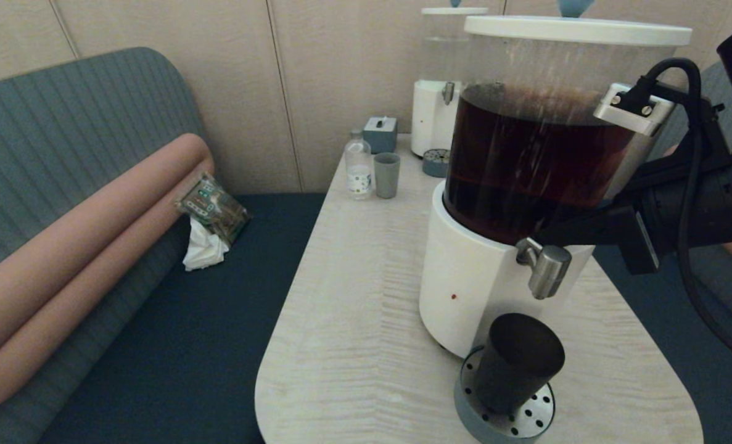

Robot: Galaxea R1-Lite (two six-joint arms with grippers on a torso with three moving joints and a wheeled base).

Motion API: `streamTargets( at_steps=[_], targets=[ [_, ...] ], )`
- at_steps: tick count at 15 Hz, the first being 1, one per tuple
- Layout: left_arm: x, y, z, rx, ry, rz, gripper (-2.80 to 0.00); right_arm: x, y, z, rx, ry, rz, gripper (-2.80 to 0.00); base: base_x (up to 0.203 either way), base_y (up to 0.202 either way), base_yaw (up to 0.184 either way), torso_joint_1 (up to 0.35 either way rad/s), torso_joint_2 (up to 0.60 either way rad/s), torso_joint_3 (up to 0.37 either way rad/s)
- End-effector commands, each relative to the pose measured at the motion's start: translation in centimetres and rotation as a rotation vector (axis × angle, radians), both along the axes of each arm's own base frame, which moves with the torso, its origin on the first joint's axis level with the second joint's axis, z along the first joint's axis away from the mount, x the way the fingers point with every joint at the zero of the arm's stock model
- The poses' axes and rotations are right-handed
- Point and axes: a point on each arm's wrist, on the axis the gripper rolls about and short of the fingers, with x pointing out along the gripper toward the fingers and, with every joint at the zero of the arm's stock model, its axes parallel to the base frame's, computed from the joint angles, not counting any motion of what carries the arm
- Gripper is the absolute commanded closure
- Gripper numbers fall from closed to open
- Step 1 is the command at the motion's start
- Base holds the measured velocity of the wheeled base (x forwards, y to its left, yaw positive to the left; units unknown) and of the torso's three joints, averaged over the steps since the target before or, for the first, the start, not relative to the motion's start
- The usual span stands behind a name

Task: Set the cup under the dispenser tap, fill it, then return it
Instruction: Turn on the faucet

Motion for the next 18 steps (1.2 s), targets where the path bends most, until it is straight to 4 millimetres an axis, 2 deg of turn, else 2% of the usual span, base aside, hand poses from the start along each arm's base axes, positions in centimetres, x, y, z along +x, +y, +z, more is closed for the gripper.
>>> streamTargets(
  at_steps=[1,10,18],
  targets=[
    [0.0,0.0,0.0,0.000,0.000,0.001,0.00,0.5,0.3,-0.4,-0.008,0.020,0.006,0.00,0.000,0.000,0.000,0.000,0.00,0.000],
    [0.0,0.0,0.0,0.000,0.000,-0.001,0.00,-0.7,0.5,-0.4,-0.006,0.024,0.042,0.00,0.000,0.000,0.000,0.000,0.00,0.000],
    [0.0,0.0,0.0,0.000,0.002,0.001,0.00,-0.6,0.1,-0.1,0.013,0.002,0.013,0.00,0.000,0.000,0.000,0.000,0.00,0.000]
  ],
)
